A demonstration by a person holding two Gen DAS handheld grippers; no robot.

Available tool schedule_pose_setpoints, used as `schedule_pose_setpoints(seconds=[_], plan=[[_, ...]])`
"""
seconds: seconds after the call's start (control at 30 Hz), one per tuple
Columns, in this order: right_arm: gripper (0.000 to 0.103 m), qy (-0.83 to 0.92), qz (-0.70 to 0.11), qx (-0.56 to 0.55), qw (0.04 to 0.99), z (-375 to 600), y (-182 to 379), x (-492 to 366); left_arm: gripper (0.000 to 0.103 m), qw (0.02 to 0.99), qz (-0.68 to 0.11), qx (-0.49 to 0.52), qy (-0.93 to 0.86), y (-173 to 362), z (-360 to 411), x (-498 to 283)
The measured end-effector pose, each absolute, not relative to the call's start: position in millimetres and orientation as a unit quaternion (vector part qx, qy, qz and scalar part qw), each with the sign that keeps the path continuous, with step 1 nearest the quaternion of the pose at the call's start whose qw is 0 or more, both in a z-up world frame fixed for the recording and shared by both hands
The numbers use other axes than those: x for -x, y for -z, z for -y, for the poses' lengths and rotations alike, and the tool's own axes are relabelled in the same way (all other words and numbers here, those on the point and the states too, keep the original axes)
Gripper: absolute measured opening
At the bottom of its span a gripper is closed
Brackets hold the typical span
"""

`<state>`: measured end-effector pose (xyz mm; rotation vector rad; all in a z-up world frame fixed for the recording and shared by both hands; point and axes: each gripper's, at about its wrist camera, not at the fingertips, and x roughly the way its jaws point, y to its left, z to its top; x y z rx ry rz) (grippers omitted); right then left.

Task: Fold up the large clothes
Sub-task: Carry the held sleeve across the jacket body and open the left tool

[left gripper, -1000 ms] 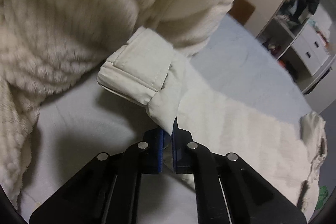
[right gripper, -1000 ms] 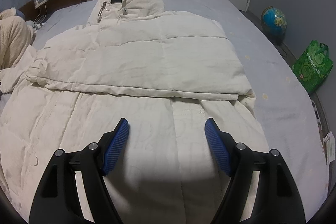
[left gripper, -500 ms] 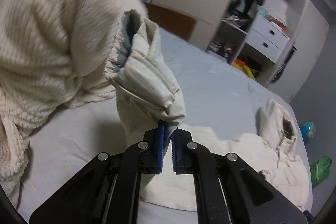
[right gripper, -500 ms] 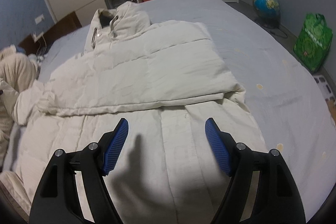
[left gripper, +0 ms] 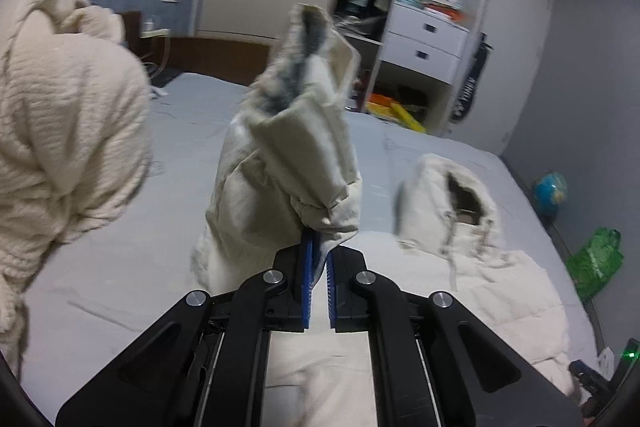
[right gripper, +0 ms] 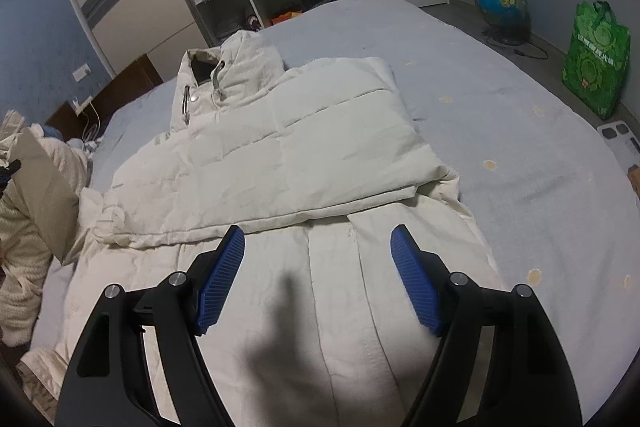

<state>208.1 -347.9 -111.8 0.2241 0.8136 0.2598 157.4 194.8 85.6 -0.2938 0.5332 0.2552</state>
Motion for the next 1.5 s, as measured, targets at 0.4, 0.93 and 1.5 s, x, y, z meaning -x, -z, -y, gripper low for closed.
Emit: schedule_pose_setpoints(seconds=[0.4, 0.93, 1.5], plan=[[0.072, -0.129, -0.386, -0.151, 0.901, 361.2, 109.8, -208.2, 0.006, 0.947, -0.293, 0.119, -0.049, -66.6, -80.2, -215.3], [0.072, -0.117, -0.383, -0.228, 0.888, 389.8, 114.5, -212.1, 0.005, 0.932, -0.358, 0.041, 0.035, -10.7, 73.5, -282.0], [0.072, -0.111, -0.392, -0.238, 0.882, 394.4, 118.5, -214.4, 0.01, 0.905, -0.423, 0.01, 0.039, 51.1, 115.6, -290.6]])
